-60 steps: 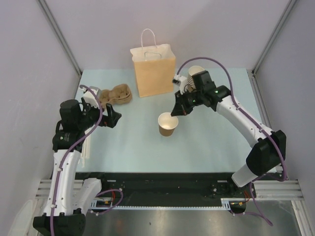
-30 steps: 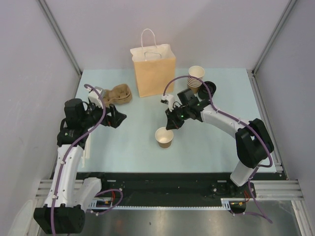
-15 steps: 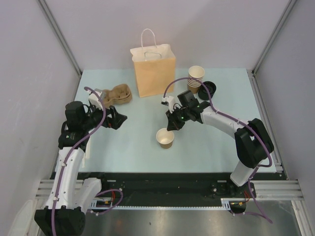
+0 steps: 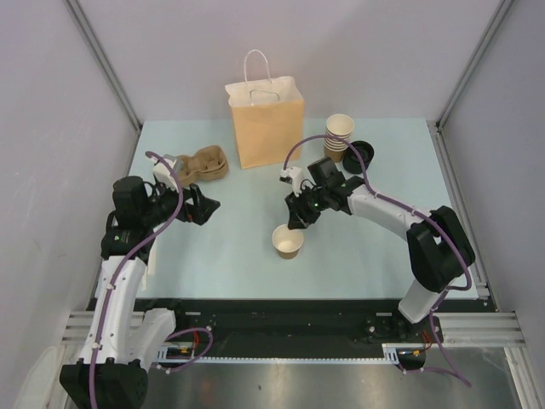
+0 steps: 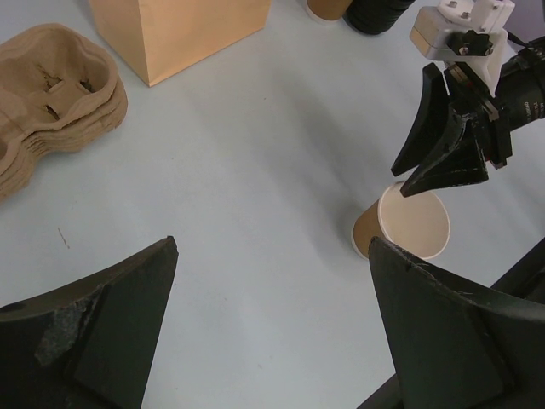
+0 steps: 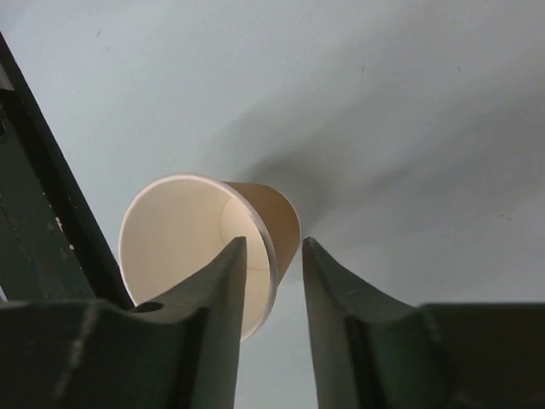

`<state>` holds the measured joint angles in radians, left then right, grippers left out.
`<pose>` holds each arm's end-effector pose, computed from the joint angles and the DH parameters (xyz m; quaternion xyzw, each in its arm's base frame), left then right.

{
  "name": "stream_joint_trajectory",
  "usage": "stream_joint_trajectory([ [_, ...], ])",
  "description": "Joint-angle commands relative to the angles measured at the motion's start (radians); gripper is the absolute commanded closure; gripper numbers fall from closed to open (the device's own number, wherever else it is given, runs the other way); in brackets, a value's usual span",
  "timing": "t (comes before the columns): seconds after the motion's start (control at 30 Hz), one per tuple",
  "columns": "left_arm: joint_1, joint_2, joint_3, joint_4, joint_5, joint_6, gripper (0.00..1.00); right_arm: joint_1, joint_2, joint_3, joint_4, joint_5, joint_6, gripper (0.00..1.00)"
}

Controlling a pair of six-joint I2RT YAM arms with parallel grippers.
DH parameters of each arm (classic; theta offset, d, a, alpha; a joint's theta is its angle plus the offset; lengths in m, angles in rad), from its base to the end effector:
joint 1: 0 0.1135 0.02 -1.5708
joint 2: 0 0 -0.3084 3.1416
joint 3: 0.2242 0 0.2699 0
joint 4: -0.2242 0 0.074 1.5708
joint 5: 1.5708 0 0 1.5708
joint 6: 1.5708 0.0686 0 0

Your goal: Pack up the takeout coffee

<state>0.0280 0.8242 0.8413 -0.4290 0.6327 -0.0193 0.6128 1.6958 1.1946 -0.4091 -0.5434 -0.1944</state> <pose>0.1922 -0.0352 0.3526 0.1515 0.7990 -0.2581 0.5215 0.3064 0.2588 0.2409 -0.4379 0.8039 0.3132 0.2529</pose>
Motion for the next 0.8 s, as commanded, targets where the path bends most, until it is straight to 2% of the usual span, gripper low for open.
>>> stream_joint_trajectory([
  [0.0, -0.003, -0.005, 0.024, 0.016, 0.027, -0.002, 0.0, -0.002, -0.09, 0.002, 0.026, -0.012, 0.001, 0.58],
  [0.03, -0.002, -0.005, 0.027, 0.016, 0.027, -0.002, 0.01, -0.005, -0.122, 0.003, 0.026, -0.013, 0.004, 0.52],
  [0.13, -0.003, 0.0, 0.038, 0.009, 0.032, -0.001, 0.0, -0.054, -0.163, 0.028, 0.0, -0.042, 0.019, 0.41],
  [0.23, -0.002, 0.007, 0.051, 0.004, 0.032, 0.001, 0.01, -0.157, -0.2, 0.098, -0.031, -0.084, 0.042, 0.35],
  [0.27, -0.003, 0.009, 0.056, 0.004, 0.032, 0.001, 0.0, -0.23, -0.217, 0.114, -0.03, -0.095, 0.055, 0.34],
  [0.37, -0.002, 0.021, 0.068, 0.009, 0.027, 0.002, 0.01, -0.336, -0.228, 0.178, -0.025, -0.089, 0.081, 0.34],
  [0.47, -0.003, 0.032, 0.077, 0.01, 0.022, 0.002, 0.0, -0.452, -0.213, 0.241, -0.023, 0.006, 0.096, 0.34],
  [0.6, -0.003, 0.043, 0.074, 0.016, 0.022, -0.008, 0.0, -0.55, -0.089, 0.351, -0.06, 0.212, 0.121, 0.38],
  [0.77, -0.003, 0.044, 0.065, 0.027, 0.018, -0.014, 0.0, -0.637, 0.093, 0.554, -0.152, 0.29, 0.182, 0.44],
])
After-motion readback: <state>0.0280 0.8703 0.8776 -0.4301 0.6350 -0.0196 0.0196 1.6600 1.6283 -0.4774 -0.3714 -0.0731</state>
